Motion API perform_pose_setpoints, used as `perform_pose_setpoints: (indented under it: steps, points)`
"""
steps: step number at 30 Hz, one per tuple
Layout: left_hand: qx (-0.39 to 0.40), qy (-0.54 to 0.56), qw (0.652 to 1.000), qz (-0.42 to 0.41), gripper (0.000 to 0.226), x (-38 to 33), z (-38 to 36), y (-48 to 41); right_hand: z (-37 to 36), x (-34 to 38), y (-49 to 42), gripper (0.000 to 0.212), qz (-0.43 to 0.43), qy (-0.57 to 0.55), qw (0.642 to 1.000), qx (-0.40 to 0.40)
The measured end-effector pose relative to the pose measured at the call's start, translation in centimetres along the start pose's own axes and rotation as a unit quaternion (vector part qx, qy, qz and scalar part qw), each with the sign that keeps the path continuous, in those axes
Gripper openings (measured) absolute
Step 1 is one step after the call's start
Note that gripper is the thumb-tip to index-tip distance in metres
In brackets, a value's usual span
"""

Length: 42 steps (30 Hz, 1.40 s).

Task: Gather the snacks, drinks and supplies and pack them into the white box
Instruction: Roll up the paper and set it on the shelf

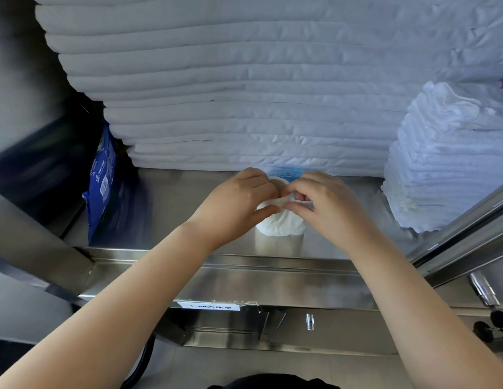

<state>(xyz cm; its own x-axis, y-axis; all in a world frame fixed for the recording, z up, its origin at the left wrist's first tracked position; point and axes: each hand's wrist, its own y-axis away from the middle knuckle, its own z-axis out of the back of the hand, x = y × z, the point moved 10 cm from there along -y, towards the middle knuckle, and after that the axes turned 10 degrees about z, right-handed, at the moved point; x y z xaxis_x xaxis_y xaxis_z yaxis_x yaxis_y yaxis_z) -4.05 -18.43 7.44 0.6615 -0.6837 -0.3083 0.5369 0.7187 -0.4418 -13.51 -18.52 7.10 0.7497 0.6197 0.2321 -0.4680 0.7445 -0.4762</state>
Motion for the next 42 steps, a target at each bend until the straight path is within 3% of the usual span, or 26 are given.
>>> perform_pose_setpoints:
  steps: [8,15,24,33,42]
  points:
    - [0.063,0.026,0.998,-0.011,0.015,1.2,0.1,-0.3,-0.2,-0.2,0.0,0.014,-0.008,-0.022,1.0,0.004]
    - [0.021,0.01,1.0,-0.002,0.019,-0.1,0.3,0.0,-0.5,0.9,0.0,0.011,0.01,0.027,1.0,0.002]
    - [0.082,0.05,0.995,0.018,0.012,1.3,0.2,-0.3,0.1,0.4,0.1,0.014,0.003,0.002,1.0,0.004]
    - [0.035,0.009,0.999,-0.005,0.015,-0.3,0.0,0.0,0.1,1.1,-0.4,0.012,0.032,0.016,0.999,0.016]
    - [0.105,0.081,0.991,0.021,0.011,1.7,-0.2,-0.4,0.0,0.8,-0.4,0.013,0.036,-0.01,0.999,0.004]
